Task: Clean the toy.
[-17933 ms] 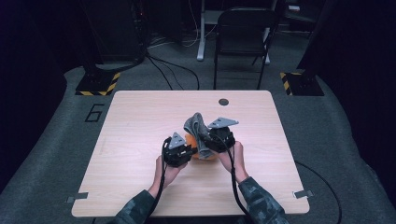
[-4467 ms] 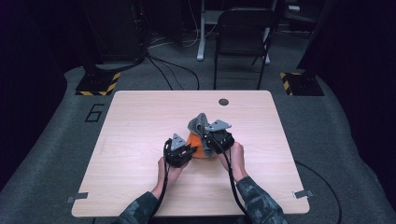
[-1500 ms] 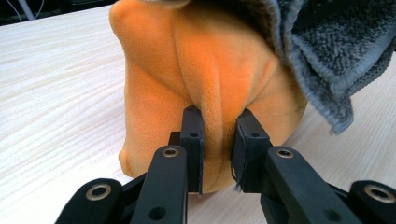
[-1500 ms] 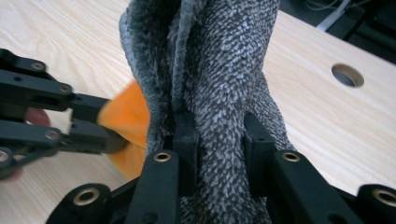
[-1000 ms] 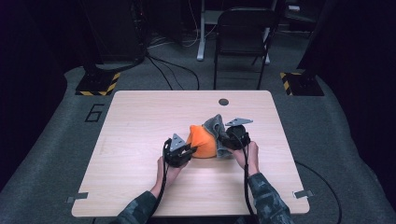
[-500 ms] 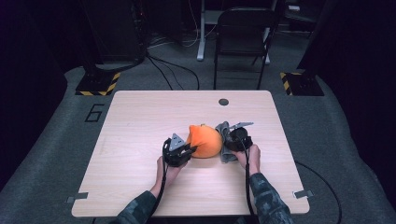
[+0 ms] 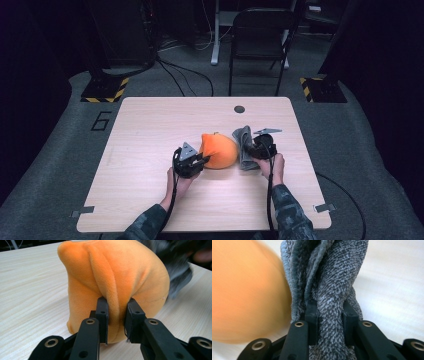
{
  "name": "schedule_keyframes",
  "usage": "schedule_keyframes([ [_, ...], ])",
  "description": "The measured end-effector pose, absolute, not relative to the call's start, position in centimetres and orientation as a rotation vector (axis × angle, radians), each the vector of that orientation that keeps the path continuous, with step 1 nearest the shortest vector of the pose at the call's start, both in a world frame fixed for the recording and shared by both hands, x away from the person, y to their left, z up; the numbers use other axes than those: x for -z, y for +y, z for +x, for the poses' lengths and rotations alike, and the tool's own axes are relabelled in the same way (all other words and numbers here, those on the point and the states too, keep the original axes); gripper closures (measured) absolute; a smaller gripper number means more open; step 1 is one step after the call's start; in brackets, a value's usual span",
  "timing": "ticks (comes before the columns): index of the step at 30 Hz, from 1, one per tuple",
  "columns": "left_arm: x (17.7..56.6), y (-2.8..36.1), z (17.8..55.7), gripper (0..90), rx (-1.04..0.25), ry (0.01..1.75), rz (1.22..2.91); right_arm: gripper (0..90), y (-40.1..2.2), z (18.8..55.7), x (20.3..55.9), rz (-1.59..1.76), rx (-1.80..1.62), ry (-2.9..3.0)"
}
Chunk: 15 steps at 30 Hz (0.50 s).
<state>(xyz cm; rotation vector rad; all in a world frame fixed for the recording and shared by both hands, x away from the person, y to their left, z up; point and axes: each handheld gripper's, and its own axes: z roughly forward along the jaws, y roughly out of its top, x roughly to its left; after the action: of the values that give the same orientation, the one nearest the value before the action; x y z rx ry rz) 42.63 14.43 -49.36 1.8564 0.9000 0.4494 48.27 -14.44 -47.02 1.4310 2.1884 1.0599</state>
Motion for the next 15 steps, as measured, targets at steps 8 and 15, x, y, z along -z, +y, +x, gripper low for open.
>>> schedule_keyframes([
  [8,49.4,14.5,42.6,74.3,-0.447,0.899,1.856,72.1,-11.4,45.7,41.8,1.172,-1.244,2.219],
  [15,49.4,14.7,42.9,62.5,-0.445,0.903,1.869,72.1,-8.7,45.8,43.8,1.098,-1.121,2.273],
])
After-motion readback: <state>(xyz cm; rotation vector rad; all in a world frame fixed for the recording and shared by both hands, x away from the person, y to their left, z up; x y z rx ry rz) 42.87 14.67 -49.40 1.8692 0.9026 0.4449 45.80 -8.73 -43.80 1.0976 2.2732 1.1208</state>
